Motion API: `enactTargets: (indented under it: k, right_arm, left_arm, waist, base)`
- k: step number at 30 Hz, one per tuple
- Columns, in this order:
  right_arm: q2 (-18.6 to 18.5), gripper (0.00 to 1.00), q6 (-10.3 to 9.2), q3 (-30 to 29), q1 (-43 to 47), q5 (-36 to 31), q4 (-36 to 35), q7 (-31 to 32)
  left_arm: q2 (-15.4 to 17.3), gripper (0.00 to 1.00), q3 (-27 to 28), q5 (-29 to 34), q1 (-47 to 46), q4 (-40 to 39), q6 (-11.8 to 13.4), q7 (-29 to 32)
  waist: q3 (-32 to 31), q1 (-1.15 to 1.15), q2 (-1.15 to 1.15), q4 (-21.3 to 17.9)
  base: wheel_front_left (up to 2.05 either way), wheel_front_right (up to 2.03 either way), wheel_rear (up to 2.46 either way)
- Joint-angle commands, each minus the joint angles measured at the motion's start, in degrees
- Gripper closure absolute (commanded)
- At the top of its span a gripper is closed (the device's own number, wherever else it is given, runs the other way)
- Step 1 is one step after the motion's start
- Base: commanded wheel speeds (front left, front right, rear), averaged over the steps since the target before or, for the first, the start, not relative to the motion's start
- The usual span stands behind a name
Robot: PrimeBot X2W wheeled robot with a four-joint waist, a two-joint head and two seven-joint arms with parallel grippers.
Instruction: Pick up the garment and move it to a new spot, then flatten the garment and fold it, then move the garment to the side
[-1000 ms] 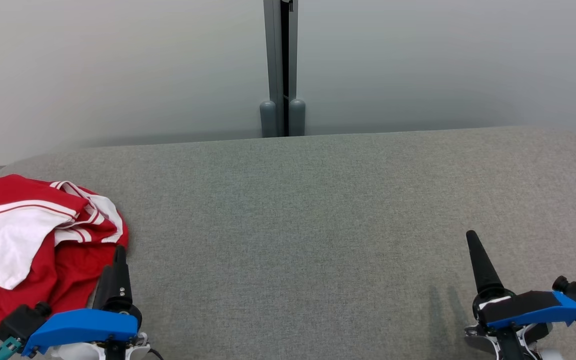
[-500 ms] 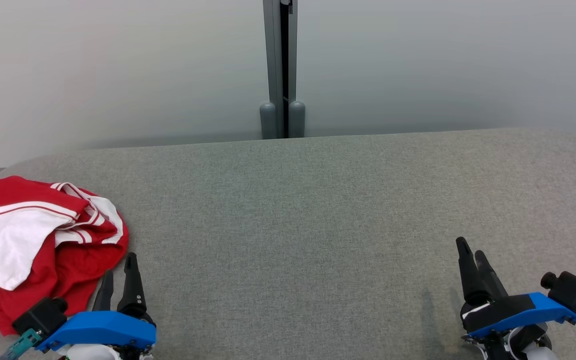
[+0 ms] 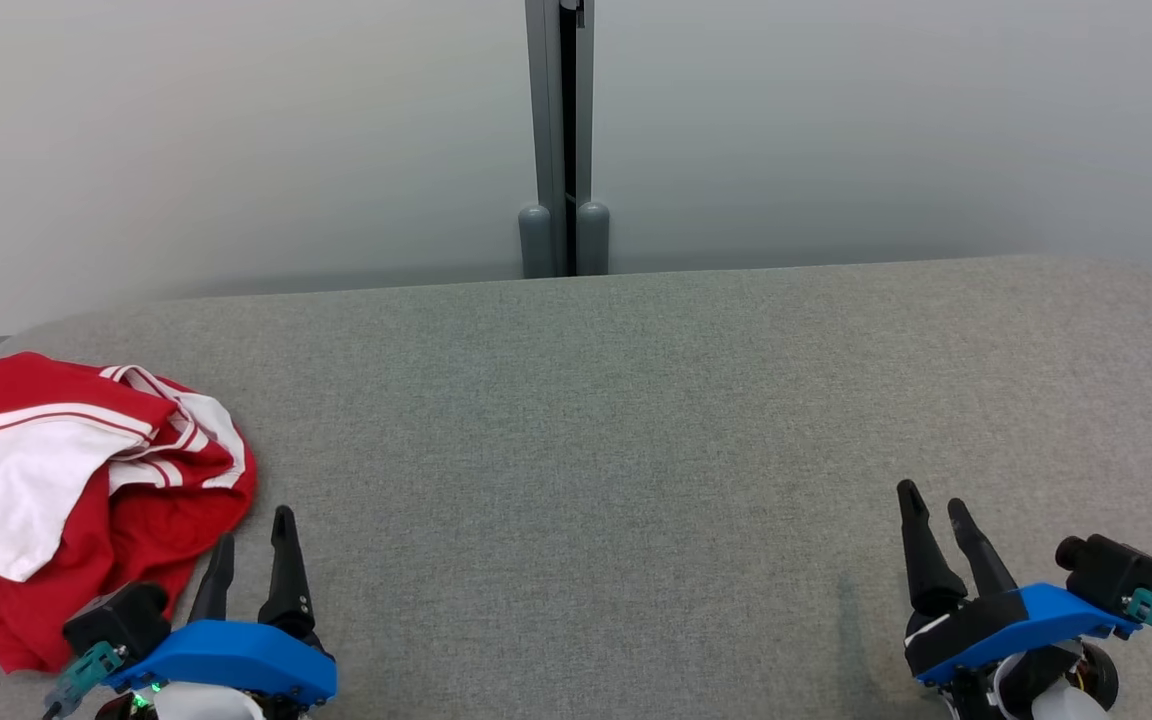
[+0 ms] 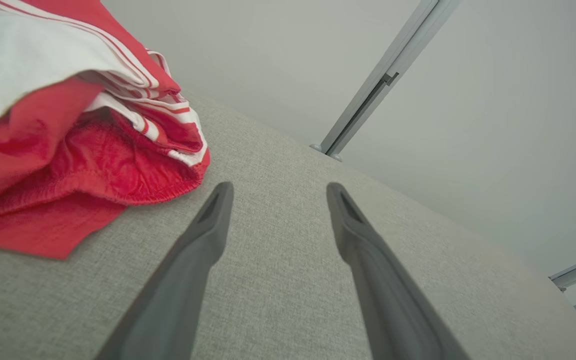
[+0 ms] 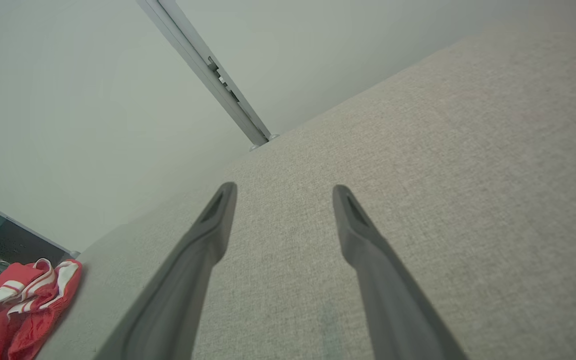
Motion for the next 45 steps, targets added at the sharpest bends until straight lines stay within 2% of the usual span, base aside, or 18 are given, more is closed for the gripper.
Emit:
enactTargets:
  k: [1,18,37,45]
  right_arm:
    - [-0.15,0.00,0.09,0.16,-1.49,-1.55,-0.08,-0.51]
    - [-0.15,0.00,0.10,0.42,-2.20,-12.19,2.33,-3.05]
    - [-0.24,0.00,0.08,0.94,-2.37,-22.50,-2.08,-5.49]
    - [-0.26,0.00,0.08,0.49,-2.27,-27.21,2.14,-6.33]
  left_arm:
    - [0.49,0.00,-0.25,1.53,-1.39,-0.24,0.33,-0.50]
    - [0.68,0.00,-1.83,11.29,-1.65,1.70,1.55,-3.02]
    - [0.97,0.00,-2.24,21.38,-2.14,0.11,3.02,-5.41]
    - [0.64,0.00,-2.20,24.65,-1.46,3.57,3.90,-6.28]
  waist:
    - [0.01,0.00,0.00,-0.05]
    - [0.19,0.00,0.00,-0.04]
    - [0.52,0.00,0.00,-0.14]
    - [0.58,0.00,0.00,-0.19]
  base:
    - [0.00,0.00,0.00]
    - [0.00,0.00,0.00]
    - [0.00,0.00,0.00]
    - [0.00,0.00,0.00]
